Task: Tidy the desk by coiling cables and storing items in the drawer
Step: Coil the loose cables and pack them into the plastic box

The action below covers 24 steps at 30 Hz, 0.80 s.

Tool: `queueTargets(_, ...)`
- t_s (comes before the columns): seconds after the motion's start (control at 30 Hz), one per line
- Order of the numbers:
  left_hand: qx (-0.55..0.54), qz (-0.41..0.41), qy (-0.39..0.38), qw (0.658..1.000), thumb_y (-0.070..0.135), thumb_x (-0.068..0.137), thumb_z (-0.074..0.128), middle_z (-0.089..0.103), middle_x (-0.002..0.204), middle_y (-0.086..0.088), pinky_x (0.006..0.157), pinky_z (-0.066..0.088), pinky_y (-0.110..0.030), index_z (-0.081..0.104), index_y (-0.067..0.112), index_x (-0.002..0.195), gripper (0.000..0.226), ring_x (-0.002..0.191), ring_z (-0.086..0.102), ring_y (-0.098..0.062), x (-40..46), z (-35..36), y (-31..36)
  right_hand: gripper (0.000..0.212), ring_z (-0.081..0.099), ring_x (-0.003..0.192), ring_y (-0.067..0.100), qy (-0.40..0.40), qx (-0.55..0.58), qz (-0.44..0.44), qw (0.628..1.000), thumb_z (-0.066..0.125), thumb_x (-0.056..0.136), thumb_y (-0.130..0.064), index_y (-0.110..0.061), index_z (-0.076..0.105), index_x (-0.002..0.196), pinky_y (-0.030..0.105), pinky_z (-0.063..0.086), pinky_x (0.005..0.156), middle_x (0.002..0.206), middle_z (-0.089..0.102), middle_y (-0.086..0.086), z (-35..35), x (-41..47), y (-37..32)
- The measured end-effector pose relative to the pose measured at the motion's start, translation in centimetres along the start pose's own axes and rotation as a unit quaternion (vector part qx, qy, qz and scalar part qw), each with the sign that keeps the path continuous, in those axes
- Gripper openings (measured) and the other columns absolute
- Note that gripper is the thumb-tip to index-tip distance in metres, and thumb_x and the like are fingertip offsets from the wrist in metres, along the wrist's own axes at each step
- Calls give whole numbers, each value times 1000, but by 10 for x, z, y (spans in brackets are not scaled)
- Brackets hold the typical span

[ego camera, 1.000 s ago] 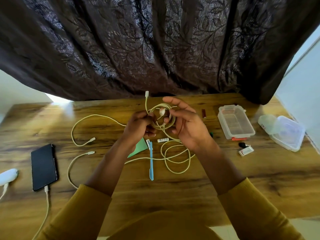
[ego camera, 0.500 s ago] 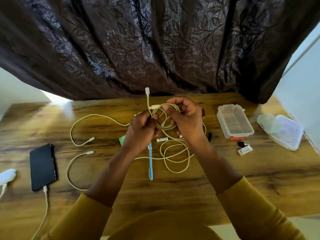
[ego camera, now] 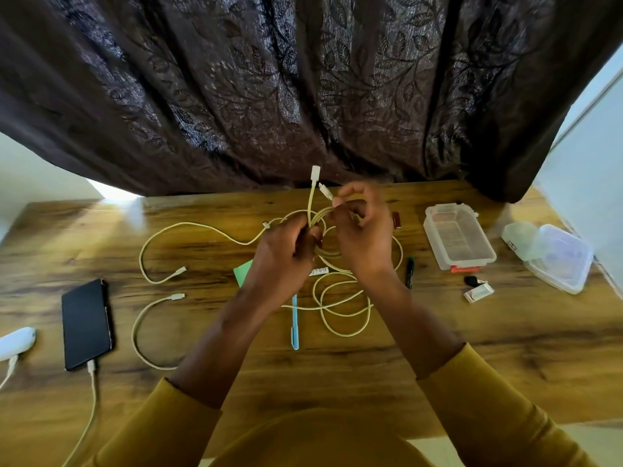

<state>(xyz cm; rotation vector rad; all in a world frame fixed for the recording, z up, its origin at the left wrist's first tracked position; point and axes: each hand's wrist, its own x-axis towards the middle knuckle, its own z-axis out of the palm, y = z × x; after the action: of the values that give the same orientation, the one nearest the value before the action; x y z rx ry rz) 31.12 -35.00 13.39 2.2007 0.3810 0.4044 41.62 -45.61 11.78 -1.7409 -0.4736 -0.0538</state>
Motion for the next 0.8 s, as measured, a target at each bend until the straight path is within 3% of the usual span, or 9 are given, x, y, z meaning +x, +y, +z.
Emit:
queueTargets(0.2, 22, 16, 19, 999, 24, 108, 53, 66, 75, -7, 58, 50, -55, 59, 12, 93, 20, 66, 66, -30, 8, -8, 2, 19, 67, 90, -2, -72, -42, -5, 996, 60, 102, -12, -21, 73, 111, 16, 51, 72, 103, 71, -17, -7, 6, -6)
queueTargets(0.3, 21, 10, 21, 1000, 26, 108, 54, 68, 78, -7, 61, 51, -54, 62, 12, 96, 20, 70, 68, -29, 12, -12, 3, 19, 70, 92, 4, -101, -35, 20, 994, 69, 94, -15, -26, 73, 109, 32, 60, 75, 105, 72, -15, -10, 10, -9)
queueTargets(0.37, 10, -8, 21, 1000, 29, 108, 54, 70, 80, -7, 61, 52, -55, 64, 13, 97, 22, 72, 70, -30, 13, -14, 1, 18, 74, 83, 15, -117, -9, 40, 992, 71, 93, -12, -24, 73, 106, 44, 65, 70, 107, 73, -10, -13, 13, -13)
queueTargets(0.43, -7, -23, 22, 999, 31, 107, 55, 72, 81, -5, 61, 53, -57, 65, 15, 100, 20, 72, 72, -29, 13, -13, -1, 15, 75, 69, 23, -132, 21, 55, 990, 72, 95, -7, -18, 74, 105, 50, 64, 61, 108, 73, -4, -16, 14, -16)
queueTargets(0.5, -25, -26, 39, 999, 30, 105, 60, 74, 84, -1, 62, 56, -55, 62, 18, 116, 16, 71, 73, -24, 12, -11, -4, 14, 75, 66, 26, -136, 35, 65, 988, 73, 93, -5, -13, 74, 105, 52, 63, 58, 107, 73, 0, -18, 14, -18)
queueTargets(0.57, -27, -18, 78, 996, 24, 102, 66, 74, 85, 2, 61, 57, -42, 50, 22, 134, 36, 68, 71, -15, 11, -10, -4, 14, 74, 64, 25, -134, 56, 81, 986, 74, 92, -3, -8, 74, 106, 43, 62, 51, 105, 73, 5, -19, 12, -20)
queueTargets(0.67, -10, 16, 113, 993, 19, 98, 72, 74, 94, 8, 56, 51, -19, 45, 26, 147, 57, 72, 70, -5, 11, -9, -6, 19, 69, 57, 8, -144, 105, 99, 979, 70, 93, 4, 6, 69, 112, 16, 46, 39, 106, 72, 21, -22, 8, -24)
queueTargets(0.8, 49, 71, 138, 987, 19, 101, 68, 75, 111, 6, 70, 59, -28, 55, 21, 148, 49, 89, 71, -4, 12, -9, -10, 21, 69, 55, 12, -159, 153, 105, 970, 69, 95, 1, 5, 68, 115, 17, 43, 37, 104, 74, 24, -23, 8, -22)
